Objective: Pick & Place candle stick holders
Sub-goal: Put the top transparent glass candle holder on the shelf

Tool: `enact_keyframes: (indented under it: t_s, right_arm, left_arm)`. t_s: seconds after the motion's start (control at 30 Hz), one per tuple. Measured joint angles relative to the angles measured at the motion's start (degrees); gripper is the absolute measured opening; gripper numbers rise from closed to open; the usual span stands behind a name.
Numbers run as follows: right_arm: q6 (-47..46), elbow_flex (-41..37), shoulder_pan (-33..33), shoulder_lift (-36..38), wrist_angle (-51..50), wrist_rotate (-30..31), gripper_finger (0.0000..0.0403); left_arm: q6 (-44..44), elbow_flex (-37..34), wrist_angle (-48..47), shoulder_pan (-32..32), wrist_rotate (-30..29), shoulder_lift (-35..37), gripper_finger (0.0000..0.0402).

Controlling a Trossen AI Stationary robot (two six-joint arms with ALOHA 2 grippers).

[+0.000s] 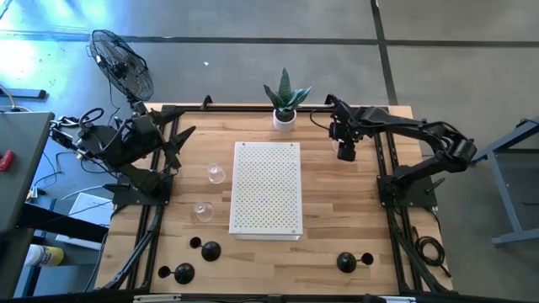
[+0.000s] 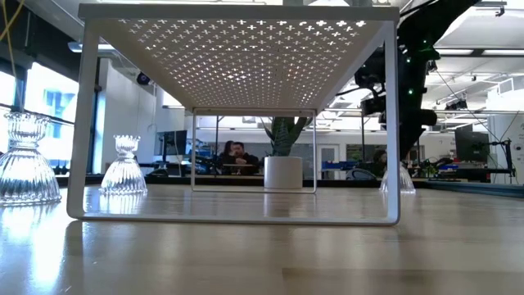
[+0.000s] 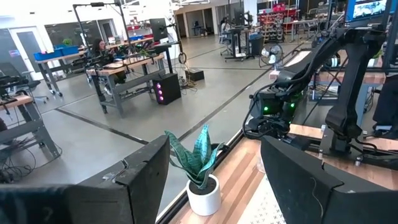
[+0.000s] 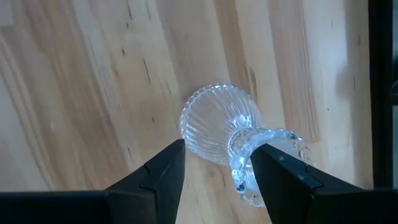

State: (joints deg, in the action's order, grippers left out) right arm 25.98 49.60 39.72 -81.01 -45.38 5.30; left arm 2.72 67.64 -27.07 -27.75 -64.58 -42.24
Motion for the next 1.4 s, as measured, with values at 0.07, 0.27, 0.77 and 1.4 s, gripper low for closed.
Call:
enact_keyframes:
  t_s: [0.07, 0.27, 0.77, 1.4]
  right_arm:
    - [-0.50, -0.02, -0.02, -0.04, 0.46, 1.37, 0.0175]
    - [-2.26, -0.07, -0.01, -0.17, 0.50, 4.40, 0.0124]
    - [-5.27, 4.77, -0.44, 4.03, -5.27, 3.39, 0.0030]
    - [-12.88, 51.61, -16.56, 7.95, -31.98, 11.59, 0.0022]
  left_arm:
    - [0.00, 0.00, 0.15, 0.00, 0.00, 0.00, 0.0250]
    - [-0.01, 0.00, 0.44, 0.00, -0.16, 0.00, 0.0250]
    - [-0.02, 0.00, 0.40, 0.00, -0.52, -0.02, 0.0250]
    - [0.29, 0.00, 0.24, 0.00, -0.62, 0.00, 0.0250]
